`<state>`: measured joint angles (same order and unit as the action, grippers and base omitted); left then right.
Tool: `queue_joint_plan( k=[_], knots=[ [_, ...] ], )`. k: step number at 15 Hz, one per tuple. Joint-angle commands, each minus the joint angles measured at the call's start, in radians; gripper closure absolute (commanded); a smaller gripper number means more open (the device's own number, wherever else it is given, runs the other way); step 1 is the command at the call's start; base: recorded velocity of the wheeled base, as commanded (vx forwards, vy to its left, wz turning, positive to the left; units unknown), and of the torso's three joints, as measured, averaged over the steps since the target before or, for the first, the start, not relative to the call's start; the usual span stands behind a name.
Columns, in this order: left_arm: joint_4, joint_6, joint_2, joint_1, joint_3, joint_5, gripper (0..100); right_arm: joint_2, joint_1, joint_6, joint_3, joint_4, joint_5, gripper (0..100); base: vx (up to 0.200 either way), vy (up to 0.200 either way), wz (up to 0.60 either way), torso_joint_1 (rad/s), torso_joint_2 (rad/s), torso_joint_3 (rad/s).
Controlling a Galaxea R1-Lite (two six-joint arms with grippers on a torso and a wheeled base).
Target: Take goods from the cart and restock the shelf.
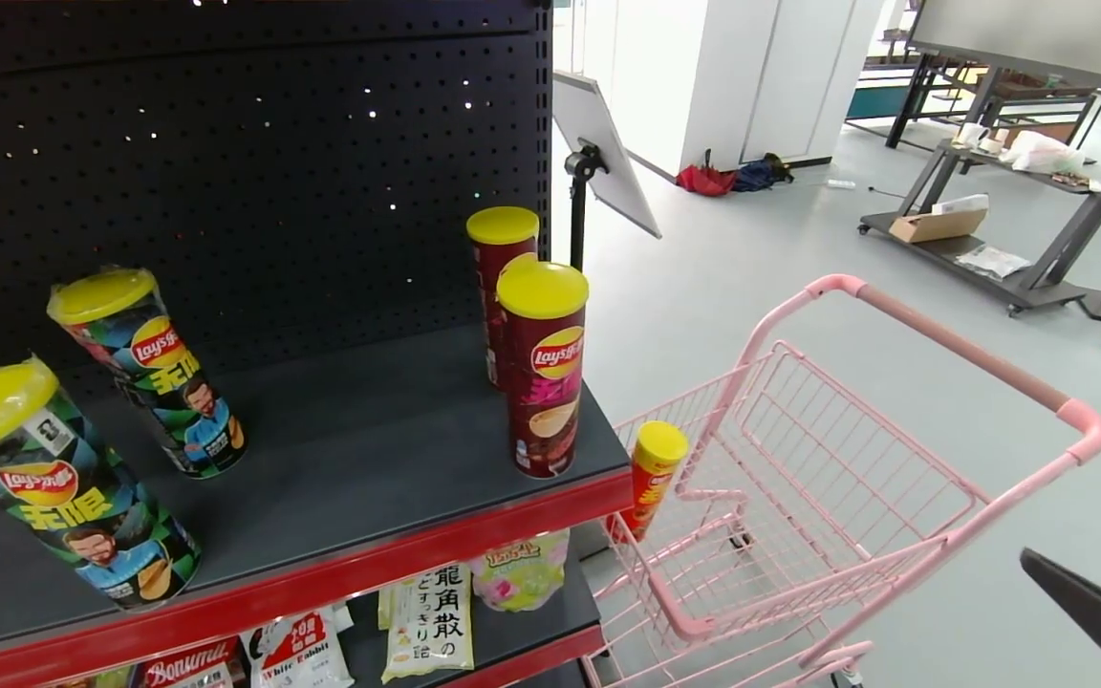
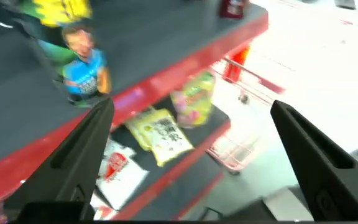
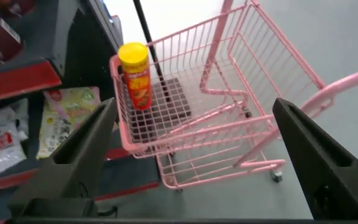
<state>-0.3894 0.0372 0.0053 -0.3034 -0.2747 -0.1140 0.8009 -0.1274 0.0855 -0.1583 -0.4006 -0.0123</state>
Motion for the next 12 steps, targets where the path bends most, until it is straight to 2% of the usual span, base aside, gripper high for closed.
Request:
queue_joint_plan(
  k=[1,4,5,6,8,10,12],
  knots=[
    [0.000,0.000,-0.005,0.000,0.038,-0.009,0,0.460,-0.077,0.088,0.039,-0.389,0.006,0,0.000,0.000,0.00,0.000,0.00,0.000],
    [0.001,0.000,-0.005,0.000,0.057,-0.004,0,0.828,-0.106,0.092,0.006,-0.707,0.014,0,0.000,0.000,0.00,0.000,0.00,0.000],
    [0.000,0.000,-0.005,0.000,0.057,-0.003,0,0.859,-0.116,0.092,0.006,-0.741,0.015,0,0.000,0.000,0.00,0.000,0.00,0.000],
    [0.001,0.000,-0.005,0.000,0.057,0.002,0,0.933,-0.144,0.085,0.008,-0.830,0.014,0,0.000,0.000,0.00,0.000,0.00,0.000],
    [0.001,0.001,-0.005,0.000,0.065,0.002,0,0.965,-0.147,0.026,0.019,-0.868,-0.046,0,0.000,0.000,0.00,0.000,0.00,0.000],
    [0.001,0.001,-0.005,0.000,0.069,0.017,0,1.005,-0.138,-0.017,0.008,-0.877,-0.014,0,0.000,0.000,0.00,0.000,0.00,0.000],
    [0.001,0.001,-0.005,0.000,0.069,0.028,0,1.023,-0.141,-0.044,-0.020,-0.876,-0.051,0,0.000,0.000,0.00,0.000,0.00,0.000]
  ],
)
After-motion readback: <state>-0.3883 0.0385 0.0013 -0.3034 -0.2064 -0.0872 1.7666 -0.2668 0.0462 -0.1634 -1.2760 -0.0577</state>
